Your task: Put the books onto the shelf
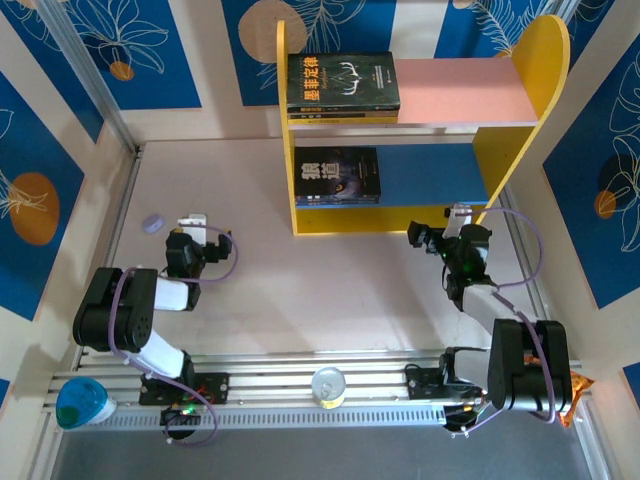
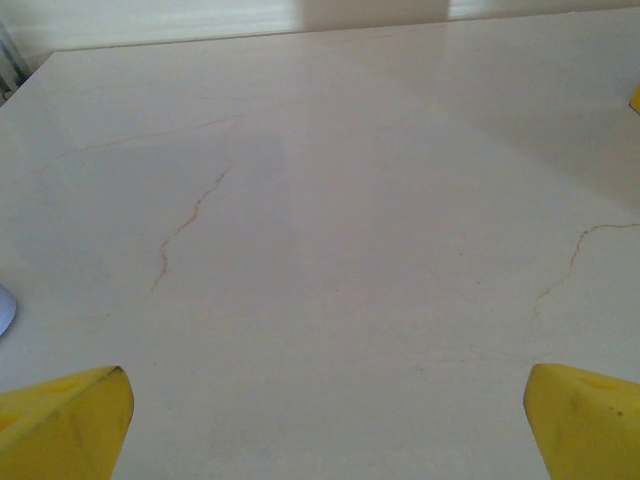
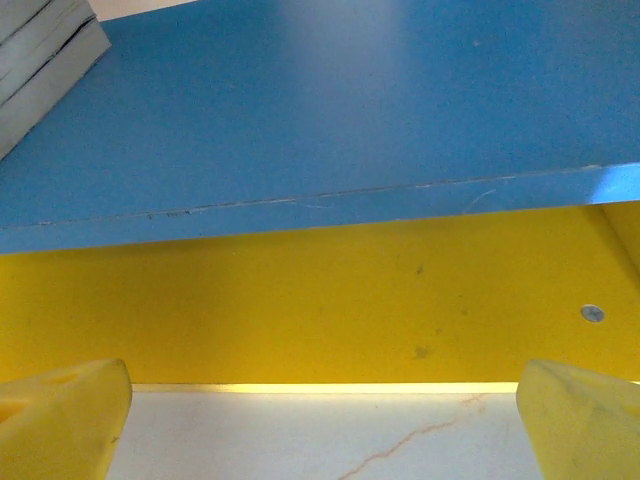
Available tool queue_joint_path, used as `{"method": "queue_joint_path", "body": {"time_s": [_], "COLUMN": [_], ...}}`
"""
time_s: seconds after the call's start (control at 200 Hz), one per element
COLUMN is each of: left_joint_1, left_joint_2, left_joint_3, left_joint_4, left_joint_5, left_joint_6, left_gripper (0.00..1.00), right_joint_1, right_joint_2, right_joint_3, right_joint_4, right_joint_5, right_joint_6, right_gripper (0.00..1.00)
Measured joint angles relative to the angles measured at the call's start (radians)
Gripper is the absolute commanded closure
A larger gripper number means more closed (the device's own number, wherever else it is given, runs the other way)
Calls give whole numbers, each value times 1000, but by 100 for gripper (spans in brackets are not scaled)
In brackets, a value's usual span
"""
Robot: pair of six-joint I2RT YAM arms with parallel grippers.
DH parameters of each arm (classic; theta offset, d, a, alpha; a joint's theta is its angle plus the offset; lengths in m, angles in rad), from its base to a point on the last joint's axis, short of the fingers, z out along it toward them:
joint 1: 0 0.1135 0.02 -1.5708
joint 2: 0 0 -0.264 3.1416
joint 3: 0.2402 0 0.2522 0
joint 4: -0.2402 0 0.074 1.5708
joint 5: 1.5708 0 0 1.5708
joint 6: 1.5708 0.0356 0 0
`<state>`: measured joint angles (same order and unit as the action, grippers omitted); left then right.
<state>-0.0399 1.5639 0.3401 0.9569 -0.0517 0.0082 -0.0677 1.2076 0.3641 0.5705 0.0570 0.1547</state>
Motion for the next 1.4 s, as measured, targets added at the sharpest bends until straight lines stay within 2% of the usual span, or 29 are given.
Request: {"method": "queue_joint_path", "body": {"time_s": [0.29,0.56,0.9,1.401], "left_joint_1": [0,0,0,0], "left_joint_2": [0,0,0,0], "left_joint_3": [1,1,2,2], "left_joint_4": [0,0,0,0], "left_joint_5": [0,0,0,0], "left_joint_6": [2,2,2,2], "left_gripper": [0,0,0,0], "right_joint_1": [-13,-13,60,62], "right_joint_2": [161,262,307,313], "right_joint_3": [14,24,64,63], "right_joint_4": [92,152,190,201], "right_joint_5": [-106,-144,-44,-11], "right_joint_6": [2,-1,-34,-42], "right_gripper": [1,1,1,1]}}
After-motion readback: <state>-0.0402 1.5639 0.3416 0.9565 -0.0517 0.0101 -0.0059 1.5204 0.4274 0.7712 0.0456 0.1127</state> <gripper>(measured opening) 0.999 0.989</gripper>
